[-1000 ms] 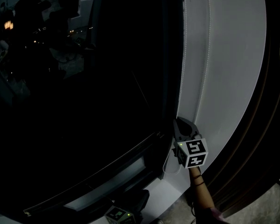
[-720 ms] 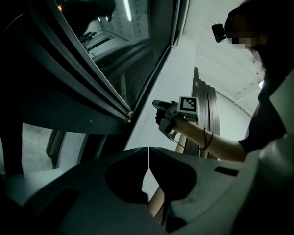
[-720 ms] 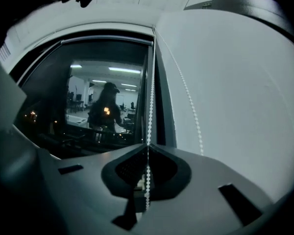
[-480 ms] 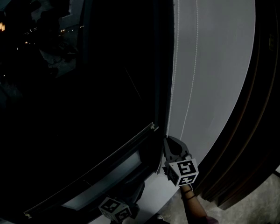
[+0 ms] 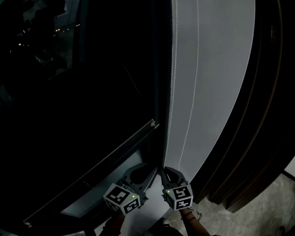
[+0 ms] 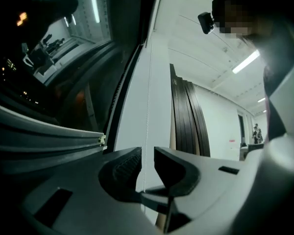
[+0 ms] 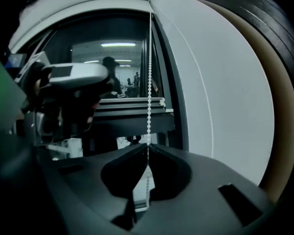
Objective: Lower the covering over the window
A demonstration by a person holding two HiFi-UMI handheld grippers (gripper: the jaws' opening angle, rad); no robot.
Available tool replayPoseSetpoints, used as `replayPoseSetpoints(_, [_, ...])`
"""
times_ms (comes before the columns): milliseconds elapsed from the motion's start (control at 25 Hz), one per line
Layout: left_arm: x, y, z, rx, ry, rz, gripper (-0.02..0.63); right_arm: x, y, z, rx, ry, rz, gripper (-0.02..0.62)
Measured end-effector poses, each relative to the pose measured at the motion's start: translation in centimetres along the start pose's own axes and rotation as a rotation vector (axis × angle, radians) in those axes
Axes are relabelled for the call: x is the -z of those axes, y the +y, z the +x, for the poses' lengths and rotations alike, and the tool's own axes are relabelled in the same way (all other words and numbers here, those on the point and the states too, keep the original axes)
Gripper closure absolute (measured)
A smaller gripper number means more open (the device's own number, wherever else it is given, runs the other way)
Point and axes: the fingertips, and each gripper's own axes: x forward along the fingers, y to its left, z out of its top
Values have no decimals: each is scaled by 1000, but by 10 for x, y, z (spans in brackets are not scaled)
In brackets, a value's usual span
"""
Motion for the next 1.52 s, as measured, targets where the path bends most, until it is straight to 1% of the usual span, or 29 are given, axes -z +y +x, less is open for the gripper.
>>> replayPoseSetpoints(120, [-13, -2, 16, 28, -9, 30, 524, 24, 5, -12, 5, 46, 13, 583])
replayPoseSetpoints(200, [-17, -6, 26, 65, -21, 38, 514, 34, 9, -20, 2, 57, 28, 583])
replayPoseSetpoints(280, [-18, -11, 36, 108, -39, 34, 508, 36, 13, -25, -4, 53, 39, 583])
replayPoseSetpoints(400, [-30, -21, 44, 149, -59, 25, 508, 35, 17, -26, -12, 50, 37, 583])
replayPoseSetpoints(480, [-37, -27, 47, 171, -61, 23, 508, 36, 15, -27, -8, 48, 39, 583])
replayPoseSetpoints(600, [-32, -31, 53, 194, -46, 34, 508, 36, 12, -30, -5, 45, 51, 583])
replayPoseSetpoints(680, [-24, -31, 57, 186, -16, 53, 526, 36, 13, -32, -12, 38, 58, 583])
replayPoseSetpoints(760, [-20, -28, 59, 176, -11, 38, 598, 35, 14, -34, -19, 27, 68, 583])
replayPoseSetpoints(840, [-20, -26, 58, 174, -30, -7, 600, 35, 14, -36, -22, 17, 77, 583])
replayPoseSetpoints(880, [-20, -26, 58, 170, -29, -12, 601, 36, 14, -37, -23, 21, 79, 583])
replayPoseSetpoints(920, [-16, -25, 58, 159, -11, 4, 601, 40, 14, -37, -25, 36, 77, 583])
replayPoseSetpoints(960, [-8, -24, 59, 141, 28, 32, 603, 47, 14, -36, -27, 62, 72, 583])
replayPoseSetpoints(1000, [5, -21, 59, 122, 80, 57, 603, 58, 15, -36, -28, 96, 68, 583])
replayPoseSetpoints(1040, [22, -18, 60, 105, 133, 64, 603, 72, 17, -37, -30, 133, 69, 583])
replayPoseSetpoints(1080, [42, -16, 59, 95, 178, 49, 603, 89, 19, -40, -34, 172, 82, 583])
replayPoseSetpoints(1120, [62, -14, 56, 88, 210, 14, 603, 108, 23, -45, -42, 213, 106, 583])
replayPoseSetpoints(1200, [99, -11, 48, 71, 255, -59, 603, 145, 32, -58, -69, 299, 162, 583])
replayPoseSetpoints(1280, [125, -8, 39, 46, 279, -87, 603, 166, 37, -70, -88, 350, 187, 581])
replayPoseSetpoints(1360, [134, -4, 33, 26, 265, -114, 603, 171, 32, -77, -78, 367, 191, 581])
replayPoseSetpoints(1400, [134, -1, 32, 19, 259, -122, 603, 166, 26, -79, -65, 360, 198, 581])
replayPoseSetpoints(1520, [132, 8, 31, 3, 271, -87, 603, 128, 8, -78, -43, 265, 217, 561])
